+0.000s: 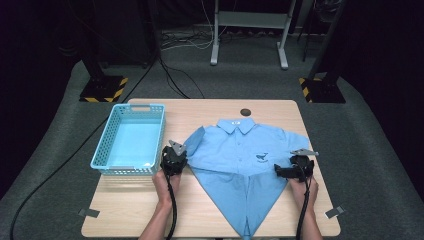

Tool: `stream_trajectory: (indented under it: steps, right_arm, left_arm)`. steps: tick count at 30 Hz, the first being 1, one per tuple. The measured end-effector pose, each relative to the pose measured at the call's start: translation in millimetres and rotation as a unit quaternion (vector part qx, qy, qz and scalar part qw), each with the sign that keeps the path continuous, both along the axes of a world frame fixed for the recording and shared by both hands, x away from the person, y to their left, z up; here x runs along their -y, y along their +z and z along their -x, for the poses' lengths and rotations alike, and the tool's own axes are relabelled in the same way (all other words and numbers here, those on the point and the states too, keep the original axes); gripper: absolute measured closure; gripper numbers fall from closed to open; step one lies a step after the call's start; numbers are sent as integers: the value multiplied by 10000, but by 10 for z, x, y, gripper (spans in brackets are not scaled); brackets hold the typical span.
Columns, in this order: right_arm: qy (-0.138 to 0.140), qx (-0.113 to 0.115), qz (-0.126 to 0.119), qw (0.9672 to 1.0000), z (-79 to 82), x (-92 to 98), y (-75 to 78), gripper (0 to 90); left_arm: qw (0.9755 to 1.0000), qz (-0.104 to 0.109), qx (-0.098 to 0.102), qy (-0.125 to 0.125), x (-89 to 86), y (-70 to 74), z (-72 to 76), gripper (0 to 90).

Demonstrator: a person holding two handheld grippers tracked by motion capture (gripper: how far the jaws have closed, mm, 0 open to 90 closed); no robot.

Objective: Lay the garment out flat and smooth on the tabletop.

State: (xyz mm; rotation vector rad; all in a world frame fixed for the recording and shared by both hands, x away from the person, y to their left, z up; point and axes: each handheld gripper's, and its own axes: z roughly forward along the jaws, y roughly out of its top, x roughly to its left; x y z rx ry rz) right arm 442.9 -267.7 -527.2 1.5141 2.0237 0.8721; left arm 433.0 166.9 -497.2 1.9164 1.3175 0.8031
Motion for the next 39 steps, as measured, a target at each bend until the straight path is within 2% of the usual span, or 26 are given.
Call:
stream_trajectory:
  steps: [2,7,9,11,13,15,17,21,24,27,29,34,36,37,39]
  right_arm:
    - [-1,0,0,10000,0,0,0,20]
    - [-3,1,1,10000,0,0,0,20]
    - [-6,1,0,10000,0,0,0,20]
    - [-3,1,0,10000,0,0,0,20]
    - [-3,1,0,10000,0,0,0,20]
    - [-4,1,-1,10000,0,0,0,20]
    - [-6,3,0,10000,0,0,0,20]
    - [-3,1,0,10000,0,1,0,20]
    - [-5,1,-1,10000,0,0,0,20]
    - [-4,1,-2,10000,0,0,0,20]
    - [-5,4,0,10000,0,0,0,20]
    - [-6,4,-1,10000,0,0,0,20]
    - [-6,4,0,10000,0,0,0,20]
    - [-6,4,0,10000,0,1,0,20]
    - [4,4,-3,10000,-1,3,0,20]
  left_arm:
    - [9999,-45,-36,90,-24,-26,14,727]
    - [9996,20,-119,254,-54,-53,29,580]
    - [9995,40,-104,290,-51,-43,31,486]
    - [9996,153,-70,224,-31,-21,35,388]
    - [9997,171,-78,135,0,-9,31,335]
    - [9994,277,-167,-106,47,-3,3,284]
    - [9986,338,-295,-295,123,-17,-42,255]
    - [9945,474,-590,-725,276,-74,-178,203]
    - [9909,558,-871,-858,353,-141,-288,182]
    - [9894,520,-1061,-848,368,-209,-366,176]
    - [9897,511,-1036,-840,331,-231,-380,173]
    - [9932,619,-908,-376,158,-252,-386,174]
    - [9927,684,-927,-346,98,-253,-385,167]
    - [9923,749,-936,-324,77,-253,-379,131]
    - [9914,921,-838,-393,27,-234,-337,107]
